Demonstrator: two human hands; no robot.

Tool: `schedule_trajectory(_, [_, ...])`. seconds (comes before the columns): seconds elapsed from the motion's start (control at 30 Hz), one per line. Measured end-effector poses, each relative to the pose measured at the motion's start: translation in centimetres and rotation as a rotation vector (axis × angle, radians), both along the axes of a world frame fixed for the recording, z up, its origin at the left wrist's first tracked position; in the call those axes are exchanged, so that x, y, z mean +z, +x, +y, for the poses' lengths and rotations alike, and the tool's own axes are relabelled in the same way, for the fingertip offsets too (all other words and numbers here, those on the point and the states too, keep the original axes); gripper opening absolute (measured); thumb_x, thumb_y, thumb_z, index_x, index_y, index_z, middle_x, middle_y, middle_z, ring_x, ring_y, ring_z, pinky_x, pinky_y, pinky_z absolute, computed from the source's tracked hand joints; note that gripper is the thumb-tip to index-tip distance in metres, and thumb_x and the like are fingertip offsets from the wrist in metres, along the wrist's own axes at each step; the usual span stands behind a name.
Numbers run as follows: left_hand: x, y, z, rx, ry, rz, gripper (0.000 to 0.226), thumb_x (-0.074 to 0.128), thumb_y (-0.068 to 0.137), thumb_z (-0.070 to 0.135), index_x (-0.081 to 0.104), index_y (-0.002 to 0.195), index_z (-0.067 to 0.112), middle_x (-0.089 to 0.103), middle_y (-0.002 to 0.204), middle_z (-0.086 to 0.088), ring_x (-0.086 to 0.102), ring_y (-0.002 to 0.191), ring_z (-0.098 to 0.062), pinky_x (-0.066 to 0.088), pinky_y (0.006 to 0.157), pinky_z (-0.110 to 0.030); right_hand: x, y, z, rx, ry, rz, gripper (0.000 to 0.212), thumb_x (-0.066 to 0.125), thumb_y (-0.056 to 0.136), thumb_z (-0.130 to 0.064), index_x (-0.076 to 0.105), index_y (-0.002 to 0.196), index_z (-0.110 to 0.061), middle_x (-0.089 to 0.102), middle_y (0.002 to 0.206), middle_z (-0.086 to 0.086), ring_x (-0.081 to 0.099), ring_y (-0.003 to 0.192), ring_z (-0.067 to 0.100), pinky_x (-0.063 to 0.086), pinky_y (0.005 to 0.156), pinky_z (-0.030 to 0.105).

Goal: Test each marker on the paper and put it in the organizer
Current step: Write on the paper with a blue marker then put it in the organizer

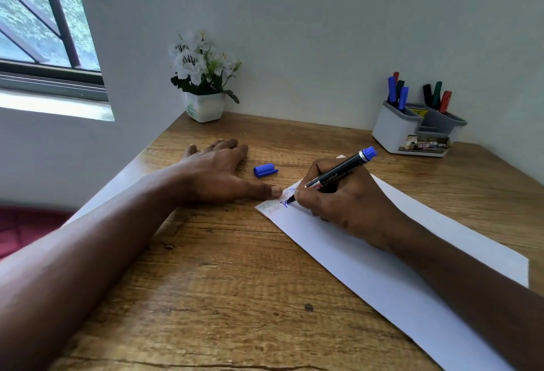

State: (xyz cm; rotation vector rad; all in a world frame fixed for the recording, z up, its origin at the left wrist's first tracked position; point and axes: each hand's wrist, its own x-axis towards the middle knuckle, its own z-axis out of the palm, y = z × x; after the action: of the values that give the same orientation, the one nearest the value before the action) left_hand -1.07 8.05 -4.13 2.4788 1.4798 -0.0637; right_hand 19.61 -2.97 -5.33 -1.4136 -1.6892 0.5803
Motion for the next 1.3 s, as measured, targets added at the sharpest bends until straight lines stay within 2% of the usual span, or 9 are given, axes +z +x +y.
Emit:
schedule_trajectory(0.1, [0.05,0.01,-0.02,-0.001,0.0,-0.001,0.135,0.034,0.049,0.1,0.013,0.162,0.029,0.004,0.172,0.002,0.007,0.157,-0.022,0.005,0.125,-0.06,-0.02,0.0,-0.06,-0.022,0.006,0.002,0.015,0.081,0.079,-0.021,0.07,0.072,-0.013,0.065,0.061,-0.005,0.057,0.059,0.008,0.048,0.059,0.032])
schedule_trajectory(0.3, [0.13,-0.05,-0.11,-0.006,-0.007,0.0,0.144,0.029,0.04,0.103,0.012,0.163,0.029,0.004,0.172,0.002,0.007,0.157,-0.021,0.004,0.125,-0.059,-0.1,0.07,0.0,-0.039,-0.004,0.0,0.016,0.081,0.081,-0.021,0.069,0.072,-0.016,0.064,0.058,-0.007,0.056,0.056,0.005,0.047,0.059,0.03])
schedule_trajectory(0.5, [0.19,-0.11,-0.11,-0.016,-0.003,0.0,0.143,0.03,0.042,0.104,0.014,0.162,0.028,0.005,0.172,0.001,0.008,0.157,-0.023,0.005,0.124,-0.06,-0.02,-0.12,0.06,-0.067,0.005,-0.019,0.032,0.074,0.062,-0.048,0.066,0.068,-0.017,0.062,0.057,-0.007,0.054,0.055,0.007,0.045,0.056,0.032])
schedule_trajectory(0.67, [0.13,-0.11,-0.05,-0.01,0.0,0.001,0.134,0.037,0.054,0.102,0.013,0.163,0.028,0.005,0.172,0.001,0.008,0.157,-0.022,0.004,0.125,-0.06,-0.28,0.09,0.13,-0.089,0.027,0.0,0.017,0.081,0.079,-0.021,0.068,0.071,-0.013,0.065,0.06,-0.004,0.058,0.059,0.009,0.049,0.059,0.032])
schedule_trajectory(0.8, [0.2,0.0,-0.13,-0.002,-0.003,0.007,0.127,0.039,0.058,0.096,0.013,0.163,0.028,0.004,0.172,0.001,0.008,0.157,-0.023,0.005,0.125,-0.06,-0.37,0.08,0.19,-0.083,0.029,-0.019,0.017,0.08,0.079,-0.021,0.067,0.07,-0.013,0.064,0.06,-0.006,0.057,0.058,0.007,0.046,0.059,0.031])
schedule_trajectory(0.97, [0.18,0.01,-0.05,-0.004,-0.005,0.002,0.131,0.039,0.056,0.1,0.013,0.163,0.029,0.003,0.172,0.001,0.007,0.157,-0.023,0.004,0.125,-0.06,-0.24,0.16,0.2,-0.118,0.017,-0.011,0.021,0.076,0.073,-0.033,0.065,0.068,-0.016,0.063,0.058,-0.002,0.058,0.057,0.011,0.049,0.059,0.034])
schedule_trajectory(1.07, [0.1,-0.11,0.04,-0.004,-0.011,-0.001,0.143,0.031,0.043,0.105,0.012,0.163,0.029,0.003,0.172,0.002,0.007,0.157,-0.022,0.004,0.125,-0.06,-0.2,0.06,0.16,-0.113,0.001,-0.014,0.018,0.08,0.079,-0.025,0.067,0.07,-0.017,0.065,0.061,-0.002,0.06,0.06,0.012,0.051,0.061,0.035])
schedule_trajectory(1.2, [0.09,-0.13,0.13,-0.007,-0.007,-0.005,0.138,0.034,0.049,0.104,0.012,0.163,0.029,0.003,0.172,0.002,0.007,0.157,-0.022,0.004,0.125,-0.06,-0.23,0.11,0.24,-0.152,-0.002,0.042,0.02,0.08,0.075,-0.028,0.068,0.072,-0.013,0.066,0.061,0.0,0.059,0.059,0.012,0.051,0.062,0.036])
schedule_trajectory(1.3, [0.04,-0.08,0.08,-0.004,-0.006,-0.001,0.138,0.033,0.047,0.102,0.013,0.163,0.029,0.004,0.172,0.002,0.008,0.157,-0.022,0.004,0.125,-0.059,-0.2,-0.04,0.13,-0.14,-0.014,-0.005,0.017,0.08,0.079,-0.024,0.067,0.072,-0.014,0.066,0.062,0.001,0.059,0.06,0.011,0.05,0.062,0.034])
